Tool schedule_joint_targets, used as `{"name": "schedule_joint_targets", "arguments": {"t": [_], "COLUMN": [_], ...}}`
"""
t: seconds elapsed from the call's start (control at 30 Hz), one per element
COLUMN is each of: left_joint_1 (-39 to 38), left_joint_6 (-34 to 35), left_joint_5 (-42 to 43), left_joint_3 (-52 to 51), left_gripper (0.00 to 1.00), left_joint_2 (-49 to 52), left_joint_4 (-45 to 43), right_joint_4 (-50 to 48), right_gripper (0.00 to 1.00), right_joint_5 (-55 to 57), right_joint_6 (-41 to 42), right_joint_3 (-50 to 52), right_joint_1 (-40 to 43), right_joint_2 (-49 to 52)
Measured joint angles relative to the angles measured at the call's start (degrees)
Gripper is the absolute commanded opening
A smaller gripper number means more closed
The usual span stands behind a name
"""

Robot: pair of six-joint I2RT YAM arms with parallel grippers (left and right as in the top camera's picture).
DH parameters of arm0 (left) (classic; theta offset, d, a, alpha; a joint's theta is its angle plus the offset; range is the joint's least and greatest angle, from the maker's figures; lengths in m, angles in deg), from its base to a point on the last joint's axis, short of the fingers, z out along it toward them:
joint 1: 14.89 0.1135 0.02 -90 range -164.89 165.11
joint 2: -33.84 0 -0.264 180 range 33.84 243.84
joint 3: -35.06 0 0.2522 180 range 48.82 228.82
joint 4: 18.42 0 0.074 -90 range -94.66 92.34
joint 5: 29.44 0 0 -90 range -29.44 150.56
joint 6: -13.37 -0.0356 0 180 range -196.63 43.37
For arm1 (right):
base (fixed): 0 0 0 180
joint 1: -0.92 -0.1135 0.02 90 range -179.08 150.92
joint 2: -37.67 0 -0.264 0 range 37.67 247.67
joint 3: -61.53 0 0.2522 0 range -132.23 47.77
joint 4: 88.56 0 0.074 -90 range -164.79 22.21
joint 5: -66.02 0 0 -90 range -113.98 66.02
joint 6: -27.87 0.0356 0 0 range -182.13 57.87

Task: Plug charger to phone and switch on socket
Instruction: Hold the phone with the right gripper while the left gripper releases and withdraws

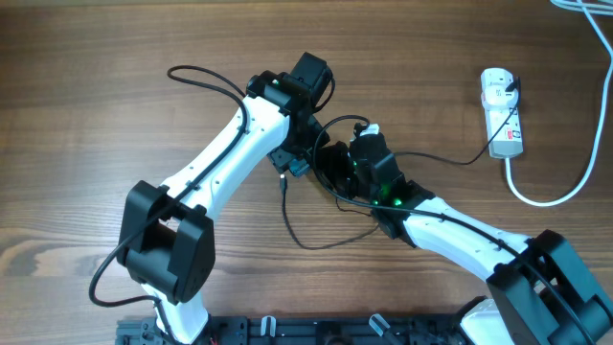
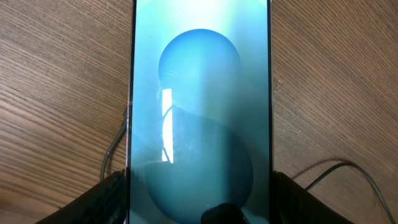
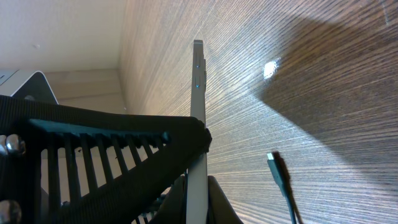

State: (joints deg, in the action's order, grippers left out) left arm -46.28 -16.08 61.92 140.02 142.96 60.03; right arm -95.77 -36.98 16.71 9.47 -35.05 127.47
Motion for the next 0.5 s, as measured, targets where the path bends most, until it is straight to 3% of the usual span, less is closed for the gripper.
{"name": "schedule_joint_targets", "arguments": {"t": [0.07, 0.1, 0.5], "left_joint_1": [0.0, 0.0, 1.6], "left_joint_6": [0.0, -0.2, -2.4], "left_joint_5": [0.0, 0.0, -0.1], "left_joint_3": [0.0, 0.0, 0.0], "left_gripper": [0.93, 1.0, 1.0], "left_joint_2": [0.0, 0.0, -3.7], "left_joint_4": [0.0, 0.0, 3.5], "right_joint_4": [0.0, 0.0, 0.7], "right_gripper": [0.05, 0.04, 0.05], "right_joint_5": [0.0, 0.0, 0.6], "right_joint_6": [0.0, 0.0, -2.2], "right_joint_3": [0.0, 0.0, 0.0], "right_joint_1": [0.0, 0.0, 0.3], "right_joint_2": [0.0, 0.0, 0.4]}}
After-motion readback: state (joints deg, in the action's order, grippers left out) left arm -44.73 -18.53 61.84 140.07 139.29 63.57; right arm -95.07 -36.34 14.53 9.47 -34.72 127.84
